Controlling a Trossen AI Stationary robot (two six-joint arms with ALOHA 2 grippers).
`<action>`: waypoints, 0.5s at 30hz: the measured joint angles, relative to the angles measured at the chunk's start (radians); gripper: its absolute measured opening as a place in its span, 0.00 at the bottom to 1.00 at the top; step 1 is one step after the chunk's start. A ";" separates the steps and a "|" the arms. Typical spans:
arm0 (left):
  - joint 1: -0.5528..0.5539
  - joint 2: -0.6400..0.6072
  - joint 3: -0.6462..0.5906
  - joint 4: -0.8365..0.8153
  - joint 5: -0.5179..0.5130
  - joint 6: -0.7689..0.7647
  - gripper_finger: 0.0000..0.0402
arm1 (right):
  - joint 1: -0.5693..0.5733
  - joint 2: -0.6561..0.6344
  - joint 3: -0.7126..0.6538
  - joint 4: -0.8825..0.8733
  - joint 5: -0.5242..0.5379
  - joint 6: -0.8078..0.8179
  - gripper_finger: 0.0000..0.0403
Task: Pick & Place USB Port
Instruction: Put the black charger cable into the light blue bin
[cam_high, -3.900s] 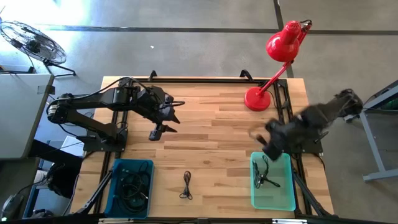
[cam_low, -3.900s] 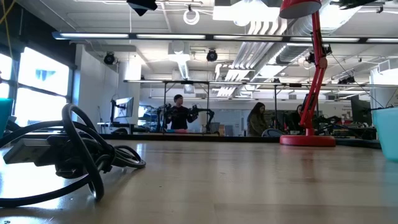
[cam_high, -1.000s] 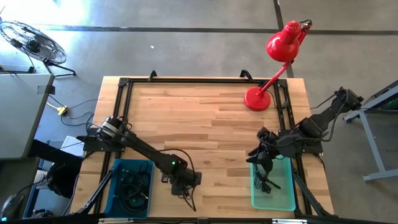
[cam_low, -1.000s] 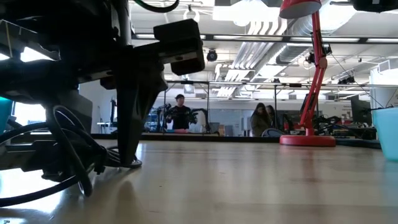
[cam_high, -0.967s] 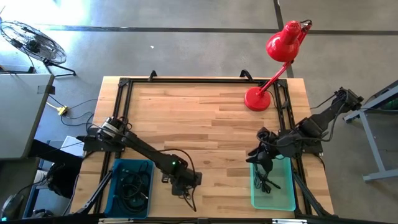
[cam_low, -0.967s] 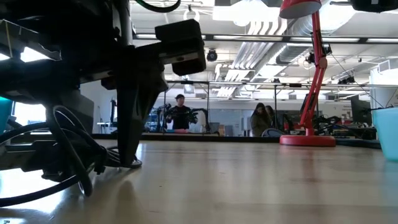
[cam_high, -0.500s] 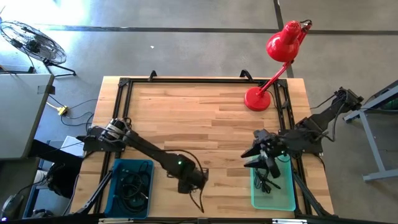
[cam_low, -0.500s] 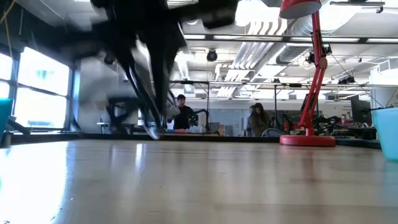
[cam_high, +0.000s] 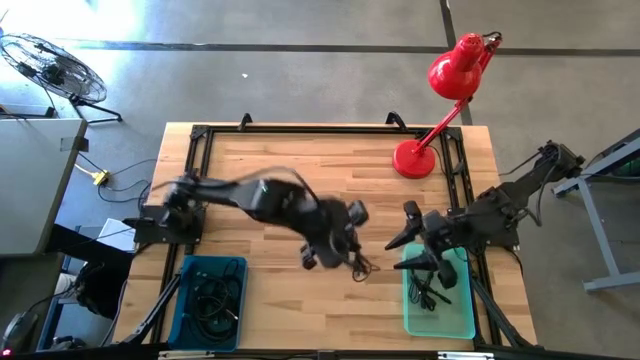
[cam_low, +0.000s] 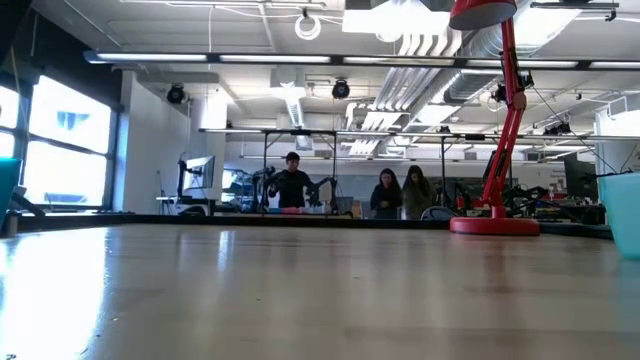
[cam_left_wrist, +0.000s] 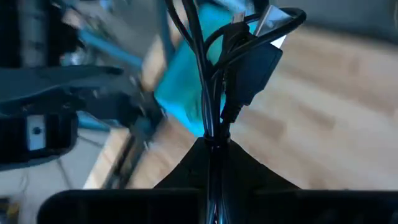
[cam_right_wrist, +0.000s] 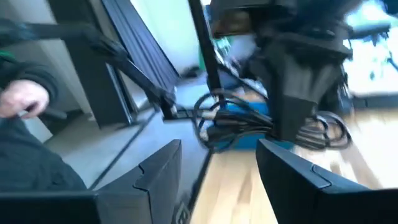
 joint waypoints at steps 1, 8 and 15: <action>0.006 -0.030 -0.026 0.050 0.043 -0.021 0.03 | 0.000 -0.006 0.017 0.005 -0.008 -0.026 0.49; 0.020 -0.085 -0.042 0.391 0.161 -0.164 0.03 | 0.018 -0.025 0.137 0.006 0.010 -0.369 0.49; 0.063 -0.088 -0.051 0.600 0.234 -0.241 0.05 | 0.069 0.060 0.226 0.058 0.222 -0.825 0.49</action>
